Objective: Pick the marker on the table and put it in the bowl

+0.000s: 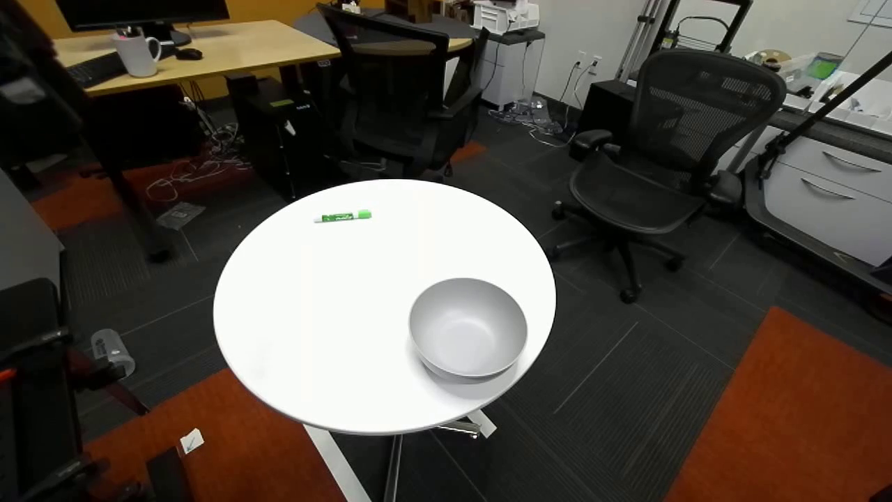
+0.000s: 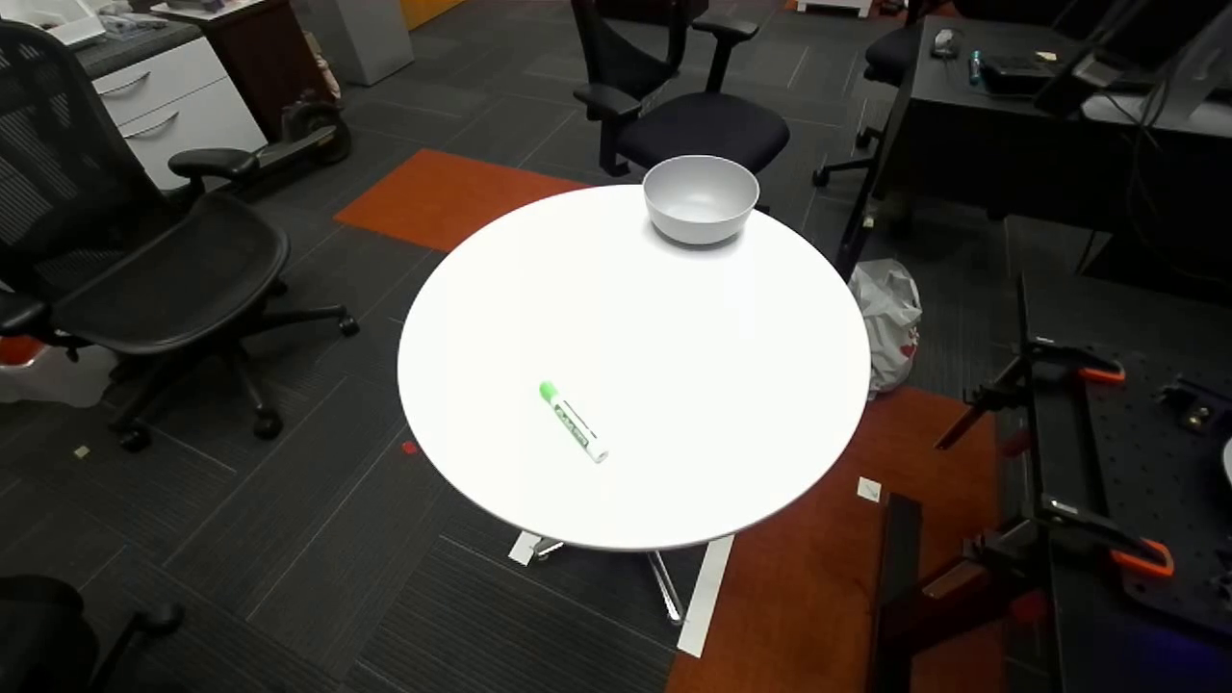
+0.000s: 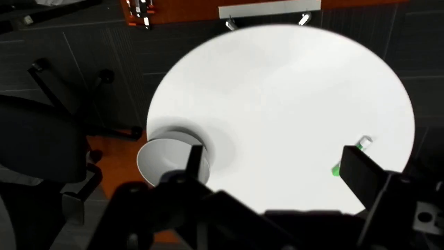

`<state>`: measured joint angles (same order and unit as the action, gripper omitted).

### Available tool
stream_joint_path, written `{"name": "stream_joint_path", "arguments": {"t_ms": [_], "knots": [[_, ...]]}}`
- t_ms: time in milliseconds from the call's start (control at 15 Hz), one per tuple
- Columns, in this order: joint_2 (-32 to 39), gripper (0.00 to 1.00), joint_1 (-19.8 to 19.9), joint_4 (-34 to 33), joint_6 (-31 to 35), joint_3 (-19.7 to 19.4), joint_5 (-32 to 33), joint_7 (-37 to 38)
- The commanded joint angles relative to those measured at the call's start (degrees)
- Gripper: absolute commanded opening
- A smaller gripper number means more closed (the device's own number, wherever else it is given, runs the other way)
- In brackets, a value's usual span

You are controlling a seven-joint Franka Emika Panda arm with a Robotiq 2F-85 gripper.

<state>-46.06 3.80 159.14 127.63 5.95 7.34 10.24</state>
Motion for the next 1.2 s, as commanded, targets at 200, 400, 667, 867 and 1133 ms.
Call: {"name": "stream_joint_path", "arguments": {"t_ms": [200,400,667,867,1133], "knots": [[23.0,1.0,-0.4,-6.2,19.0,5.6,-4.7,12.5],[33.4,1.0,-0.2,-11.7,22.9,10.2,-3.3,20.0],[45.1,1.0,-1.6,-20.9,22.8,11.8,2.6,30.2],[52.9,1.0,-5.3,-27.8,22.9,8.5,3.6,31.8],[62.2,1.0,-10.4,-36.0,24.4,3.4,2.0,30.7]]}}
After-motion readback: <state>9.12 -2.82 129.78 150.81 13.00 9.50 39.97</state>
